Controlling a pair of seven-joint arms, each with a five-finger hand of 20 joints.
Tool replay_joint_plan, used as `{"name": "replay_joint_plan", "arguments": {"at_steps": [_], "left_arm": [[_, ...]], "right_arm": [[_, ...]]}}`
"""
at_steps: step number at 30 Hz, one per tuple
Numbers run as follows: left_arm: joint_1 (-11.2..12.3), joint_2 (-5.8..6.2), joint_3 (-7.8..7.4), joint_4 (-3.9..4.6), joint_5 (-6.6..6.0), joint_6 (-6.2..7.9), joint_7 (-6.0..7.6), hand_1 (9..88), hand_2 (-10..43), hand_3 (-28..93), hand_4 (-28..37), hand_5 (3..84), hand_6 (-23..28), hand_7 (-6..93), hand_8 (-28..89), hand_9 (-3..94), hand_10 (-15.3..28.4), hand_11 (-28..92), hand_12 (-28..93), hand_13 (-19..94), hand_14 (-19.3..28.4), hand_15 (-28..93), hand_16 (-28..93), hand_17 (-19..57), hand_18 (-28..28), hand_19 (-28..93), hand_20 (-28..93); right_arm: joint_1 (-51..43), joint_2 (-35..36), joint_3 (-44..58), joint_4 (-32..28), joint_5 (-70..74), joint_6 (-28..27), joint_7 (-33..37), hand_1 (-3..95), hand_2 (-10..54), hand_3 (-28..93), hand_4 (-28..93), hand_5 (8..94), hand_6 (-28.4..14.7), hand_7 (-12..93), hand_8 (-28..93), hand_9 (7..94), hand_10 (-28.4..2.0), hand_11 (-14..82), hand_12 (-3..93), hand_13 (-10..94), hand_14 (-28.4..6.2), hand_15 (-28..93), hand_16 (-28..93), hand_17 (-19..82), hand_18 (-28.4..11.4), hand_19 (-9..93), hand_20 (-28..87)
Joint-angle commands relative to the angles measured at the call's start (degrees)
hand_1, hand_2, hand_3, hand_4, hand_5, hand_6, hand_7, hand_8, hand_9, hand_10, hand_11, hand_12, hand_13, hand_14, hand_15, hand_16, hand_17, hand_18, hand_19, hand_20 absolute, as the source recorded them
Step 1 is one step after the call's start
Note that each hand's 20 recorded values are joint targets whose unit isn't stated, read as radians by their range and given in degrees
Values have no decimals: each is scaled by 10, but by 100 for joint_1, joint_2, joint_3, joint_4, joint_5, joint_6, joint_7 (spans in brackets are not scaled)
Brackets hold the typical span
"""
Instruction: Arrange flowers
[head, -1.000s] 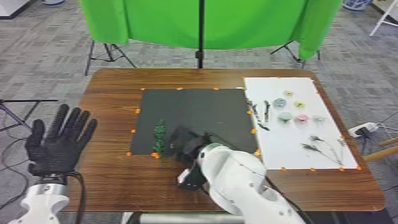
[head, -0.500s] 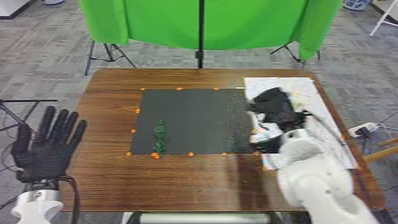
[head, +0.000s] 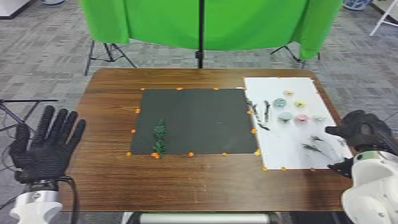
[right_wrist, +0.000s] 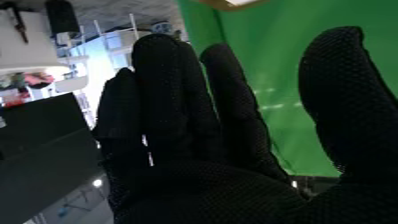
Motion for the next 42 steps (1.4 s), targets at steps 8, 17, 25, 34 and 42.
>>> {"name": "replay_joint_plan", "arguments": {"at_steps": [8,17,25,34,42], "left_arm": [[118,-11,43,-88,129,256,1,278,120,739,-283,425,88,63,-80,384,153,128,89,272,134,203,-63,-54,112,270,96],[84,-10,144,-92,97,284,19,279,121,738,-283,425,87,63,-80,385,153,130,89,271,133,204,-64,-54,113,271,96],[132,-27,132,-104,71,294,17,279,122,739,-283,427,87,66,-81,388,154,133,88,276,134,211,-65,-53,114,275,96],[191,-27,119,-120,65,250,22,280,122,740,-283,428,88,66,-81,388,154,134,87,276,135,209,-65,-52,114,274,96],[145,5,110,-103,85,224,-46,279,122,742,-283,427,87,65,-80,389,154,132,87,276,135,207,-64,-51,113,272,96]], "right_arm": [[-439,-163,-251,276,-891,-350,135,402,-95,748,-283,565,-76,217,-142,550,-194,230,166,533,-164,692,183,283,-244,908,271],[62,-93,-854,1001,-938,711,113,458,-95,732,-283,652,-42,307,-113,659,-171,279,176,592,-149,694,200,314,-235,917,291],[21,-76,-882,855,-935,1052,260,546,-95,730,-283,707,-30,504,36,802,-129,222,413,670,-134,717,248,358,-239,931,325],[309,34,-1058,172,-389,1444,471,525,-95,796,-283,711,-30,521,62,807,-131,254,434,687,-132,732,265,381,-246,932,383],[1162,29,-1741,-161,-16,1602,347,514,-95,808,-263,715,-32,526,79,802,-135,288,448,696,-134,742,268,391,-250,932,421]]}}
